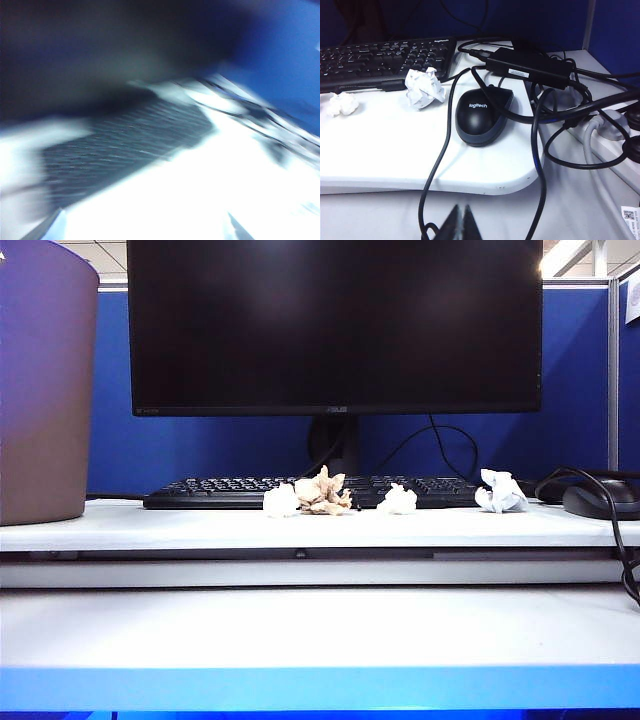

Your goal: Pick up all paper balls from the table and place them in the pink trash can.

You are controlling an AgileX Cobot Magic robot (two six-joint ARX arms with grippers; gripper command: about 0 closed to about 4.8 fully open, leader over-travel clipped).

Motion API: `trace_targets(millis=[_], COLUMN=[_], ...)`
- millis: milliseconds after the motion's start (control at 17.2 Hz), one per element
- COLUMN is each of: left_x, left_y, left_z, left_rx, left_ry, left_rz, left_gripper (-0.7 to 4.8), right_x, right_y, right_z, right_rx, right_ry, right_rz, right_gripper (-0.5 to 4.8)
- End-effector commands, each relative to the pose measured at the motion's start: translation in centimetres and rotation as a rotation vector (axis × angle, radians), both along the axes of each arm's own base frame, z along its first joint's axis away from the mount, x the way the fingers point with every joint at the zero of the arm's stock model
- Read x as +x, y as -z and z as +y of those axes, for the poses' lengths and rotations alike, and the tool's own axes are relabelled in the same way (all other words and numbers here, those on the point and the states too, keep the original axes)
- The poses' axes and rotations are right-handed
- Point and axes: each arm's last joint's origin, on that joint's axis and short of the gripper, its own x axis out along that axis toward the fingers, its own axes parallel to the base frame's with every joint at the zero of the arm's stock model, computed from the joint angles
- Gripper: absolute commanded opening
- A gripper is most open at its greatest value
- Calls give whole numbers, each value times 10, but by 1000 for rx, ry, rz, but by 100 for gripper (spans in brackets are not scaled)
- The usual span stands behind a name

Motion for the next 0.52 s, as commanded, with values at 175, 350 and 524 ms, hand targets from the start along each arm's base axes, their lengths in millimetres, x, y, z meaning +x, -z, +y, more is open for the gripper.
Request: trace_targets(millis=[175, 350, 524], left_x=[40, 85, 112], left_y=[48, 106, 151], left_z=[-105, -134, -148], left_rx=[178, 243, 288], left_ry=[144, 152, 158], left_rz=[62, 204, 293], left_gripper=[404, 404, 404], right_x=[0, 0, 0], right_y=[-1, -1, -1], right_z=[0, 0, 0], right_rx=[-3, -3, -3], right_ry=[1, 2, 0], right_rz=[-13, -13, -13], right_gripper=[-5, -5, -5])
